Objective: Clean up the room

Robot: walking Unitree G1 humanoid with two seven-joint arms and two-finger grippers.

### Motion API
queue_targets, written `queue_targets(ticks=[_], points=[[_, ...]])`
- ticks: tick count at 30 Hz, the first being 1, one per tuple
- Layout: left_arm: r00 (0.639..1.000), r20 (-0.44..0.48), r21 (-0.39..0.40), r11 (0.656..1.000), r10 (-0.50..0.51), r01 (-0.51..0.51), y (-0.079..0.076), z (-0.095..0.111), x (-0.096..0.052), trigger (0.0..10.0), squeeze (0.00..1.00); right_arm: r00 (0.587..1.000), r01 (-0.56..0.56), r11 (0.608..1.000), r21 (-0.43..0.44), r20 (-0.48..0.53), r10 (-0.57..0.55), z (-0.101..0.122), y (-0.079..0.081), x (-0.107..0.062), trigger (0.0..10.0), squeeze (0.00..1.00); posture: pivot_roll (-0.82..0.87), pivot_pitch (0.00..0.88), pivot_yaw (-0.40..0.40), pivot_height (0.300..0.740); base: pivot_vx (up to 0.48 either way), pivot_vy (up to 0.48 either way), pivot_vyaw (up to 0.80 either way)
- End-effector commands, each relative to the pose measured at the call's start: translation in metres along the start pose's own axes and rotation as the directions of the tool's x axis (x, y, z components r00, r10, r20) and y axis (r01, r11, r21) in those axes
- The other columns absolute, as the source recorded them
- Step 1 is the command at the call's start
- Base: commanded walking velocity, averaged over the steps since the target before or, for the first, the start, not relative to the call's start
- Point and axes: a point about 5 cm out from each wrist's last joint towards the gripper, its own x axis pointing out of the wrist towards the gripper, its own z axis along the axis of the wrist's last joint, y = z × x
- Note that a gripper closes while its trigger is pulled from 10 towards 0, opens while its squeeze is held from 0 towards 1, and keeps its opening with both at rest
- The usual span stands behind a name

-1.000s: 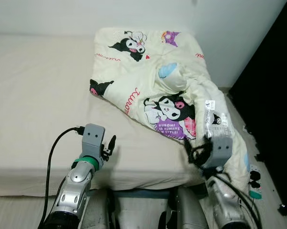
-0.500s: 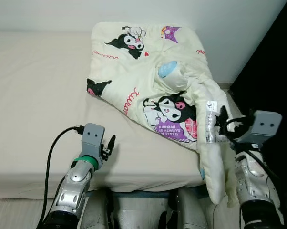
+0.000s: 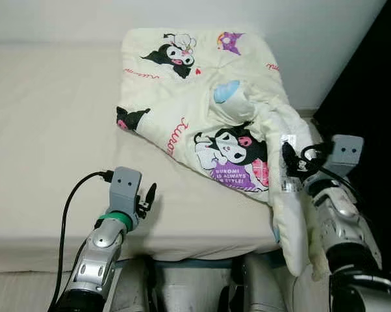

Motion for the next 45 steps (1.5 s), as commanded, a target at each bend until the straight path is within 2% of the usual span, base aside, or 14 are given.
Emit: queue_targets(ticks=[1, 4, 5, 7, 8, 10, 11, 17, 19, 23, 28, 36, 38, 45], points=[[0.999, -0.036, 0.003, 1.000, 0.003, -0.003, 0.001, -0.008, -0.005, 10.0, 0.00, 0.999, -0.019, 1.000, -0.006, -0.051, 0.019, -0.008, 0.001, 0.000, 10.0, 0.00, 0.11, 0.143, 0.034, 0.600, 0.000, 0.000, 0.00], [0.999, -0.037, 0.003, 1.000, 0.006, -0.006, 0.001, -0.009, -0.006, 10.0, 0.00, 0.998, -0.044, 0.999, 0.009, -0.055, 0.045, -0.006, 0.005, 0.003, 10.0, 0.00, 0.12, 0.146, 0.033, 0.600, 0.000, 0.000, 0.00], [0.999, -0.038, 0.003, 1.000, 0.008, -0.008, 0.001, -0.009, -0.006, 10.0, 0.00, 0.996, -0.062, 0.998, 0.018, -0.057, 0.063, -0.005, 0.008, 0.005, 7.3, 0.00, 0.12, 0.147, 0.032, 0.600, 0.000, 0.000, 0.00], [0.999, -0.038, 0.003, 1.000, 0.008, -0.008, 0.001, -0.009, -0.006, 10.0, 0.00, 0.996, -0.062, 0.998, 0.018, -0.057, 0.063, -0.005, 0.008, 0.005, 7.3, 0.00, 0.12, 0.147, 0.032, 0.600, 0.000, 0.000, 0.00], [0.999, -0.039, 0.004, 1.000, 0.010, -0.010, 0.002, -0.009, -0.007, 10.0, 0.00, 0.995, -0.078, 0.997, 0.030, -0.066, 0.080, -0.006, 0.011, 0.007, 4.5, 0.00, 0.12, 0.150, 0.032, 0.600, 0.000, 0.000, 0.00], [0.999, -0.039, 0.004, 1.000, 0.010, -0.010, 0.002, -0.009, -0.007, 10.0, 0.00, 0.995, -0.078, 0.997, 0.030, -0.066, 0.080, -0.006, 0.011, 0.007, 4.5, 0.00, 0.12, 0.150, 0.032, 0.600, 0.000, 0.000, 0.00], [0.999, -0.040, 0.004, 1.000, 0.012, -0.012, 0.003, -0.008, -0.007, 10.0, 0.00, 0.993, -0.076, 0.996, 0.043, -0.093, 0.080, -0.008, 0.013, 0.009, 0.0, 0.00, 0.13, 0.151, 0.031, 0.600, 0.000, 0.000, 0.00], [0.999, -0.043, 0.006, 1.000, 0.017, -0.017, 0.005, -0.008, -0.009, 10.0, 0.00, 0.977, -0.019, 0.999, 0.029, -0.212, 0.025, -0.022, 0.009, 0.008, 0.0, 0.00, 0.13, 0.148, 0.035, 0.600, 0.000, 0.000, 0.00], [0.999, -0.043, 0.006, 1.000, 0.017, -0.017, 0.005, -0.008, -0.009, 10.0, 0.00, 0.977, -0.019, 0.999, 0.029, -0.212, 0.025, -0.022, 0.009, 0.008, 0.0, 0.00, 0.13, 0.148, 0.035, 0.600, 0.000, 0.000, 0.00], [0.999, -0.039, 0.009, 1.000, 0.016, -0.016, 0.006, -0.005, -0.008, 10.0, 0.00, 0.958, 0.007, 0.999, 0.046, -0.288, 0.006, -0.029, 0.006, 0.006, 0.0, 0.00, 0.14, 0.137, 0.037, 0.600, 0.000, 0.000, 0.00], [0.999, -0.033, 0.010, 1.000, 0.018, -0.017, 0.007, -0.004, -0.007, 10.0, 0.00, 0.952, 0.019, 0.997, 0.080, -0.306, 0.007, -0.028, 0.004, 0.007, 0.0, 0.00, 0.14, 0.127, 0.036, 0.600, 0.000, 0.000, 0.00], [0.999, -0.027, 0.006, 1.000, 0.021, -0.021, 0.006, -0.001, -0.007, 10.0, 0.00, 0.955, -0.094, 0.985, 0.144, -0.266, 0.130, -0.020, 0.016, 0.014, 0.0, 0.00, 0.13, 0.123, 0.032, 0.600, 0.000, 0.000, 0.00], [1.000, -0.028, 0.010, 1.000, 0.015, -0.015, 0.006, -0.001, -0.008, 10.0, 0.00, 0.938, -0.197, 0.969, 0.149, -0.257, 0.231, -0.021, 0.028, 0.014, 0.0, 0.00, 0.13, 0.123, 0.031, 0.600, 0.000, 0.000, 0.00], [1.000, -0.030, 0.025, 1.000, 0.008, -0.007, 0.007, -0.002, -0.009, 10.0, 0.00, 0.902, -0.324, 0.934, 0.153, -0.247, 0.353, -0.025, 0.046, 0.013, 0.0, 0.00, 0.13, 0.130, 0.032, 0.600, 0.000, 0.000, 0.00]])
